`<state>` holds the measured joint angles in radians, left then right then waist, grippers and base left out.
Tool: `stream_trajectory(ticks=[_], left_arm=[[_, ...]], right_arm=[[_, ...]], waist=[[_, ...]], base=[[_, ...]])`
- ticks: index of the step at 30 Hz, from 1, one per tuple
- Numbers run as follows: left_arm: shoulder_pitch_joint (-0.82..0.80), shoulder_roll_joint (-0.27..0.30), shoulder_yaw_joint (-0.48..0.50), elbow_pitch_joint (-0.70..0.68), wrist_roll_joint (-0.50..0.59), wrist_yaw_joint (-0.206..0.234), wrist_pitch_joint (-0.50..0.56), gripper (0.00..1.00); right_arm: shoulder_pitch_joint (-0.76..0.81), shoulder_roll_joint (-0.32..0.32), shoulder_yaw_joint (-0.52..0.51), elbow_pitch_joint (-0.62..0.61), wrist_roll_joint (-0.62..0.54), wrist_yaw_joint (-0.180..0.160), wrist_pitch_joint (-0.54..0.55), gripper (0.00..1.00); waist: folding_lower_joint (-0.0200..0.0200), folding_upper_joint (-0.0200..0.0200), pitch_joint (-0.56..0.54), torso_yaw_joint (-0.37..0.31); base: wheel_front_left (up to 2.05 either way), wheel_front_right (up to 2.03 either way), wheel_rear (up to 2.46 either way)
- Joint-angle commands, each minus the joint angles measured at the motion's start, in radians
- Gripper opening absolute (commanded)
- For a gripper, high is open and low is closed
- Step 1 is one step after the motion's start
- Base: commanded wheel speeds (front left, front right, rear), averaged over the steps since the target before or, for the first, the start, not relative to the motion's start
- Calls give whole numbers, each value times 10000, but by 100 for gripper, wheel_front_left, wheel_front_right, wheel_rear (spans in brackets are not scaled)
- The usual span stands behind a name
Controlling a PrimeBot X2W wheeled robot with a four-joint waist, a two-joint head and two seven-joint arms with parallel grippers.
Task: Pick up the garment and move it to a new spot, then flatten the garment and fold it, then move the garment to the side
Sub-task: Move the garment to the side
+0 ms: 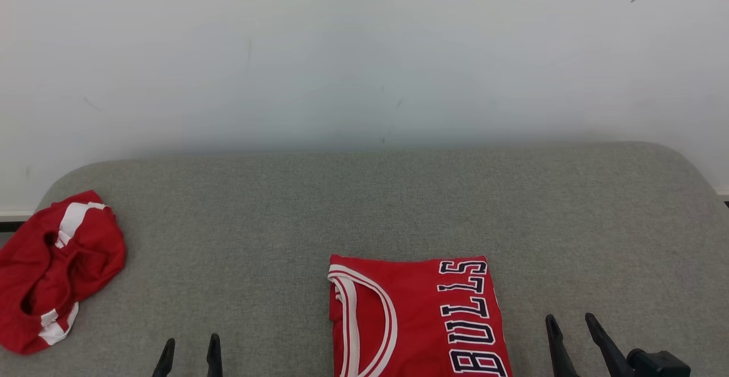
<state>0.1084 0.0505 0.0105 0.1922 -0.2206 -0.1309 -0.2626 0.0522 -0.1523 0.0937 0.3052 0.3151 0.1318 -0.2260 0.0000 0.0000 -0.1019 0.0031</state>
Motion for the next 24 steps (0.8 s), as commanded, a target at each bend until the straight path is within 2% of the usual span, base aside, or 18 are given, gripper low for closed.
stream_trajectory(ticks=[1,15,19,24], left_arm=[[15,-2,-15,34,46,10,-29,100],[-117,-4,-148,-46,-108,9,-29,100],[-211,-1,-324,-3,-178,9,-29,100],[-182,-1,-479,-22,-227,15,-29,100]], right_arm=[[-67,-43,9,-29,-22,-23,-40,100],[-554,-97,148,-317,80,-23,193,100],[-1024,-259,457,-246,567,-23,1317,100],[-1725,-178,145,235,1141,-22,3718,100]], waist=[[0,0,33,11],[0,0,354,44],[0,0,495,203],[0,0,653,430]], base=[[0,0,0],[0,0,0],[0,0,0],[0,0,0]])
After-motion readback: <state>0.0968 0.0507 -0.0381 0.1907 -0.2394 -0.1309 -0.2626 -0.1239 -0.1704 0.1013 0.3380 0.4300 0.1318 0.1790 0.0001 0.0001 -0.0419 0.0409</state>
